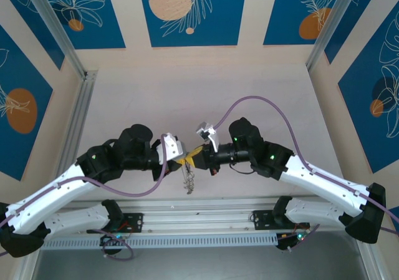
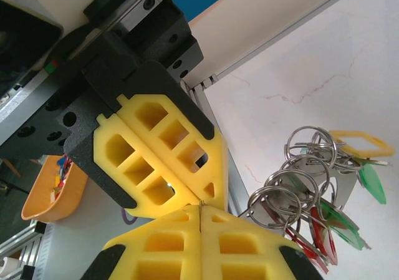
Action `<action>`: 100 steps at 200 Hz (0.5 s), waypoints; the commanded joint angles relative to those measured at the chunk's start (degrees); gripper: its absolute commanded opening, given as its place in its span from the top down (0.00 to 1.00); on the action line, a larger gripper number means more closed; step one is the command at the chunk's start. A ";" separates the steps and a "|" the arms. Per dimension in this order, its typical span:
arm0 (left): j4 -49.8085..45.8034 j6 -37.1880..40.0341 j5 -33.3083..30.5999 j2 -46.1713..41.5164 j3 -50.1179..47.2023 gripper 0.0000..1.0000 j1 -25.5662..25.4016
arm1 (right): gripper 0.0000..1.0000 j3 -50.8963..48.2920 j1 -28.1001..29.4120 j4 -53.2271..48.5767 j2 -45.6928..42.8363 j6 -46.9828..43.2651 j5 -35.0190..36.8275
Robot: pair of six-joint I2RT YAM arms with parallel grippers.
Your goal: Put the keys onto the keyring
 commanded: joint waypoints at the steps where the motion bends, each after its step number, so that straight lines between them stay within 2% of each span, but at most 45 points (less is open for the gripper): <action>1: 2.38 1.74 0.61 -1.43 1.26 1.00 -0.70 | 1.00 0.21 -0.25 -0.41 -1.10 0.66 0.03; 100: 3.04 1.82 -0.80 -1.49 0.42 1.00 -0.66 | 1.00 -2.75 -0.48 -1.19 -2.15 2.04 0.05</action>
